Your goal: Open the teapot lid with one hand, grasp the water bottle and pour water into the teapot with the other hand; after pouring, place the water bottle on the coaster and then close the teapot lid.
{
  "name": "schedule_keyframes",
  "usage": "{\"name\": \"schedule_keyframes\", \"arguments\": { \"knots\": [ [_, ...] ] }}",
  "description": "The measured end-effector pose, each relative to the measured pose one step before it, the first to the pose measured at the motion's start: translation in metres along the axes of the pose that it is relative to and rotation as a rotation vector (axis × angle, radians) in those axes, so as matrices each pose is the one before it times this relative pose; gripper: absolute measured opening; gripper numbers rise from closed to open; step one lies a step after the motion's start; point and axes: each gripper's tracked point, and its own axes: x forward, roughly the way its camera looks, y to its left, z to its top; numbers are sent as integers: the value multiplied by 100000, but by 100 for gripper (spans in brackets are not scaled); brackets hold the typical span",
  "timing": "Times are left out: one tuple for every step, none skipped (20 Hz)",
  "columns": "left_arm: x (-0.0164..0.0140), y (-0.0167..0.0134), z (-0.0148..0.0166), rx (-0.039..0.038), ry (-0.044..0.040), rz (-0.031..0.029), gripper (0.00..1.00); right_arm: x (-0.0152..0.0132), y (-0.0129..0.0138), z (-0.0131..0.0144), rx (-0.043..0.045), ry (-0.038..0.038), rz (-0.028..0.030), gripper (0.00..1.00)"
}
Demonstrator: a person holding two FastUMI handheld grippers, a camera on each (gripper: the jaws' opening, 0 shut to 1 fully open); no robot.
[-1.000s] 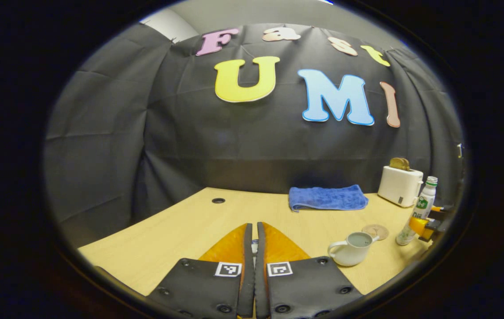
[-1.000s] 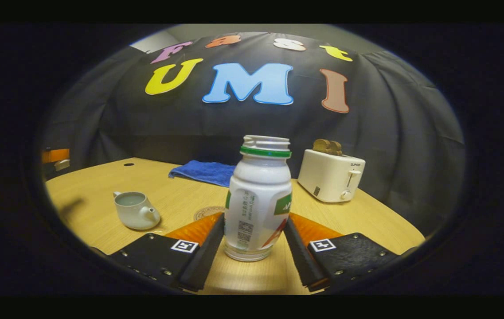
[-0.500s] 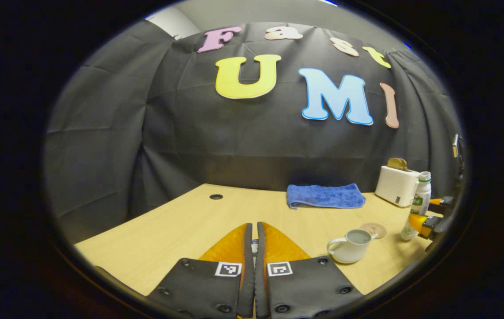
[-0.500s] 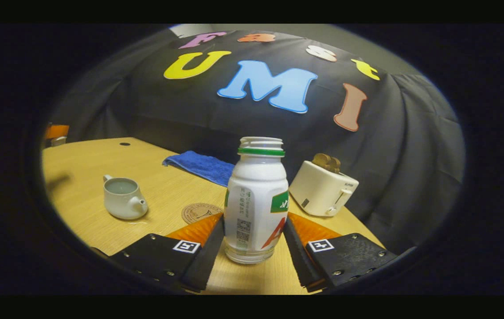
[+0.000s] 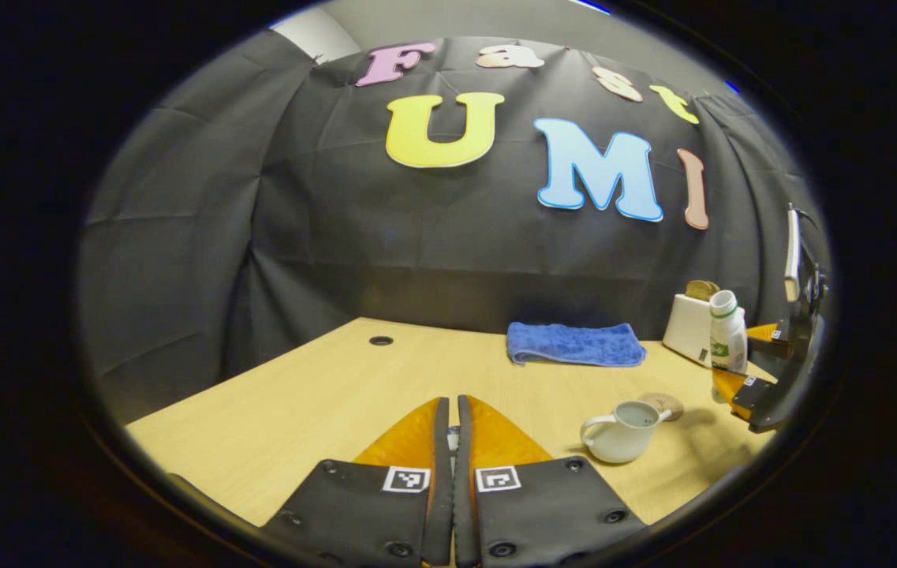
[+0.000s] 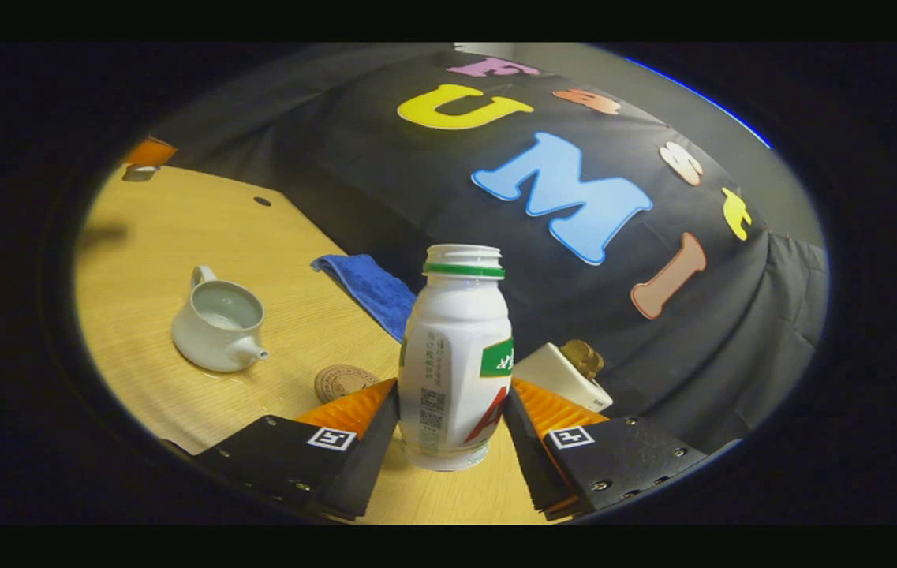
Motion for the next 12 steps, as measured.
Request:
{"name": "schedule_keyframes", "arguments": {
  "knots": [
    [74, 78, -109, -43, 161, 72, 11, 113, 119, 163, -3525, -266, -47, 74],
    [-4, -25, -165, -3, 176, -114, 11, 69, 209, 183, -3464, -13, 41, 74],
    [-46, 73, -126, -73, 119, -85, 11, -102, 45, 41, -3287, -215, -136, 74],
    [-6, -2, -78, 26, 280, -55, 11, -136, 85, 32, -3723, 211, -118, 74],
    [58, -33, -326, 123, 289, -27, 11, -37, 120, 1, -3571, -78, -9, 74],
    [29, 174, -87, 22, 229, 63, 11, -7, 125, 83, -3357, 99, -72, 74],
    [-10, 42, -43, -180, 149, -46, 11, -69, 149, 71, -2886, -102, 276, 74],
    [21, 23, 2, -362, 183, -17, 11, 99, 178, 119, -2280, -254, 372, 74],
    [28, 26, -223, -384, 192, -48, 11, 67, 211, 99, -2369, 104, 316, 74],
    [-27, 90, -104, -239, 215, -8, 11, 208, 149, 207, -2711, -195, -87, 74],
    [17, 57, -158, -76, 114, 1, 11, 184, 22, 194, -3400, -193, -611, 74],
    [18, 48, -2, 3, 259, -13, 11, 25, 22, 268, -3769, -471, -827, 74]
  ]
}}
